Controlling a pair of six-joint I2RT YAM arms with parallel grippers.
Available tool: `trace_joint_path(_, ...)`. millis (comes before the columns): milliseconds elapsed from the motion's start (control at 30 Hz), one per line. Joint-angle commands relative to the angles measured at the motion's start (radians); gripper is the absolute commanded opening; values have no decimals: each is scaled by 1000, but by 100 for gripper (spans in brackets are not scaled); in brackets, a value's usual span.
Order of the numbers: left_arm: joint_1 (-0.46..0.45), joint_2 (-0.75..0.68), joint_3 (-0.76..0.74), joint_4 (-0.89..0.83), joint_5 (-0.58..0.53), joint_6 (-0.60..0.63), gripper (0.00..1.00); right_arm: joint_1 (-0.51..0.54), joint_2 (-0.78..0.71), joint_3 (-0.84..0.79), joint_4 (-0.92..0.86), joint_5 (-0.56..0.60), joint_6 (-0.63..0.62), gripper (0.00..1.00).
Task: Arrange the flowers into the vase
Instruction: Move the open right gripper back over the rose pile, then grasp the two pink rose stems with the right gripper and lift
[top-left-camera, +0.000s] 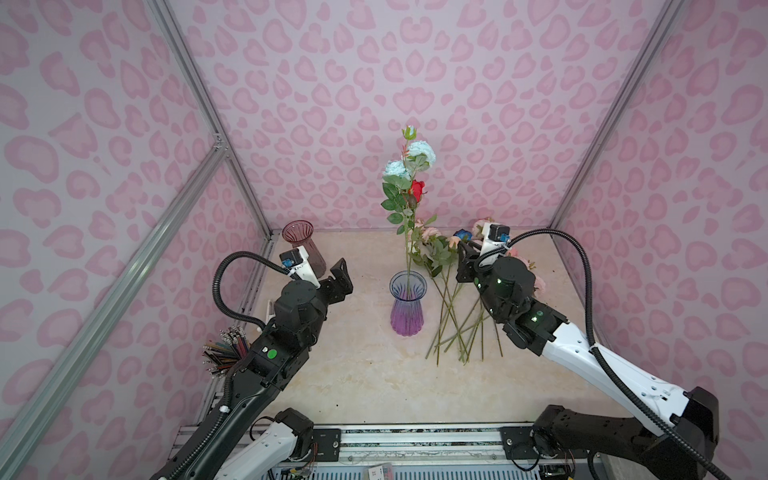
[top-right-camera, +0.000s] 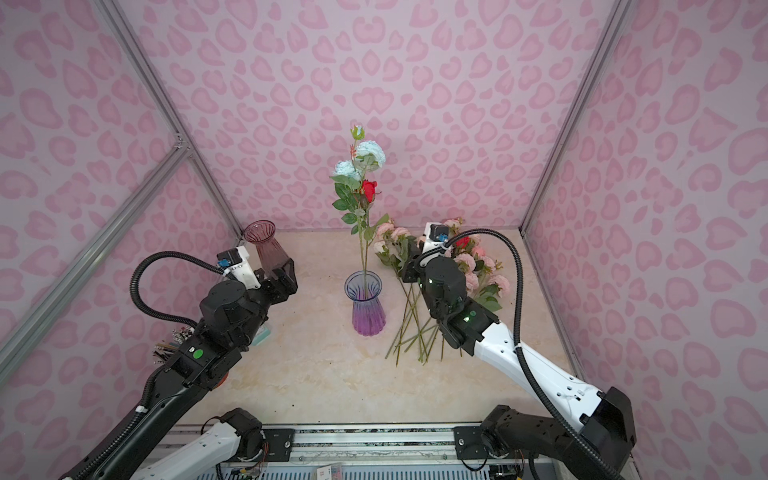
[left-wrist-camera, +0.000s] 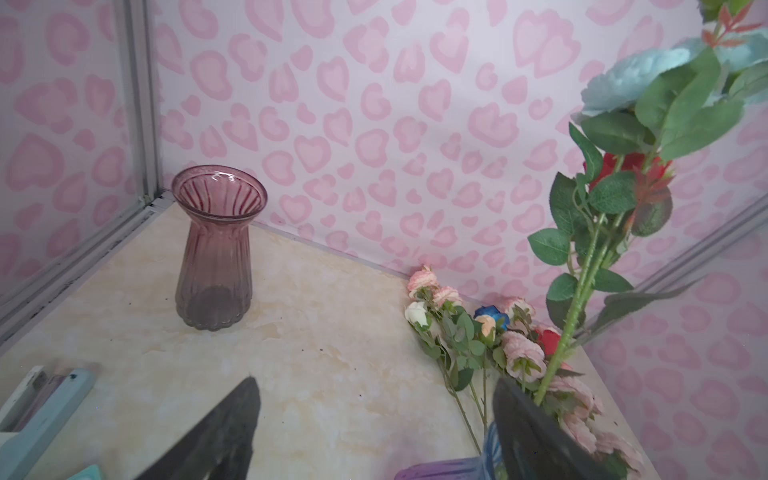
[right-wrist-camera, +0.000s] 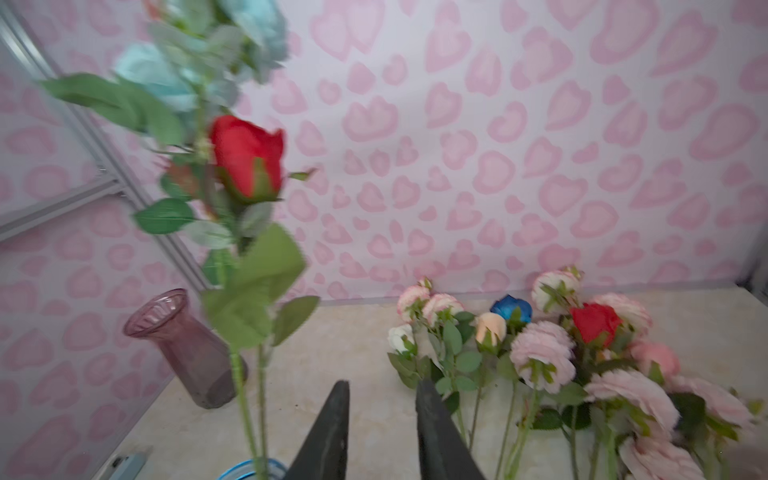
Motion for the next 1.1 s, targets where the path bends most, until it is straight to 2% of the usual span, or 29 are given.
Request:
trace_joint_path(0,1,0,1,23,-22,-31,88,-128,110,22,-191,-222,200,29)
trace_joint_path(67,2,12,13,15,26,-39,88,-184,228,71,-250,-305,190,28)
trace_joint_path(300,2,45,30,16,169,-49,86,-258,555,210,-309,-383,225,24)
trace_joint_path(400,2,57,35,14,195,-51,86,-276,638,244,-326,-405,285,29)
trace_joint_path(500,2,69,33,17,219,-57,86,-295,653,198,-274,-419,365,36)
trace_joint_path(633,3,88,41,16,264,-64,85,-320,684,138,-154,-508,439,38)
trace_joint_path(767,2,87,44,16,280,-67,85,-328,724,126,-78,-574,456,21)
trace_joint_path(900,2,76,40,22,280,-68,85,-331,696,92,-29,-575,465,14)
trace_joint_path(1067,2,69,40,22,291,-74,85,-336,667,95,-53,-575,451,24)
